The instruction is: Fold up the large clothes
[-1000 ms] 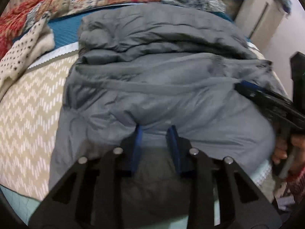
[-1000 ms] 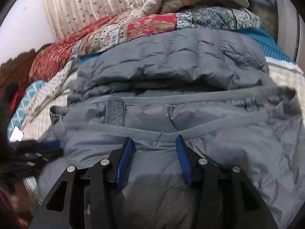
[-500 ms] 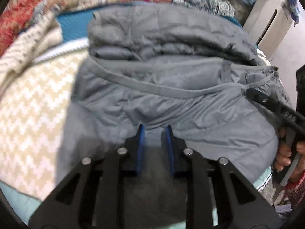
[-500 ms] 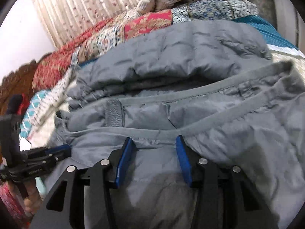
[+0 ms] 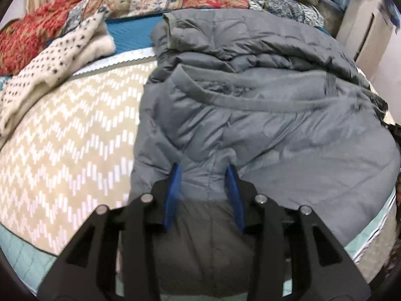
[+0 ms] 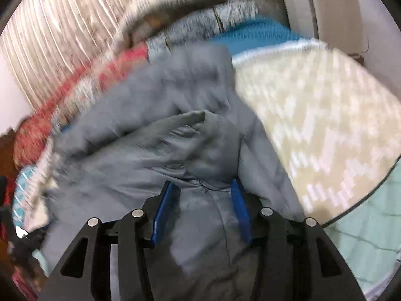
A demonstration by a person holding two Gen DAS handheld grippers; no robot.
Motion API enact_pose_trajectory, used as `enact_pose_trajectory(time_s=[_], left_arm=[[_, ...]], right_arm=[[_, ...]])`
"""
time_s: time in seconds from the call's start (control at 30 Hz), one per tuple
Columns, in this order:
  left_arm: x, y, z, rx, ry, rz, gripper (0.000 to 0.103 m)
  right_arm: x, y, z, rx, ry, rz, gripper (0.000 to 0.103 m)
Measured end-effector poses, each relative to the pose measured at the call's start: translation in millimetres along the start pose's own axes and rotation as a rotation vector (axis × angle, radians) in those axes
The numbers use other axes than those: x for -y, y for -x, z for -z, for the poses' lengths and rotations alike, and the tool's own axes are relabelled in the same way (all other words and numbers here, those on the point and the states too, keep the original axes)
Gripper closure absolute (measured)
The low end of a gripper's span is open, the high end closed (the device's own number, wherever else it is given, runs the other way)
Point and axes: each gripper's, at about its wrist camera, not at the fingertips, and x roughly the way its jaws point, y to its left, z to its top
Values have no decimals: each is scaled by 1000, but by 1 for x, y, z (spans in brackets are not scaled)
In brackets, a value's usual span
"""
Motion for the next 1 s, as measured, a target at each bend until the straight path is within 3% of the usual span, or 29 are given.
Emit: enact_pose_trajectory(time_s=[0.1,0.47,1.0], left_arm=[[2,-3,8,39,-22,-22,63],[-4,-3,11,54,9,20,62],[-4,-3,11,56,11,23,62]], right_arm=[[-7,-2,-1,4,31,45,94],[-7,-3,4,19,18,26,94],[-4,1,3,23,3,5,94]])
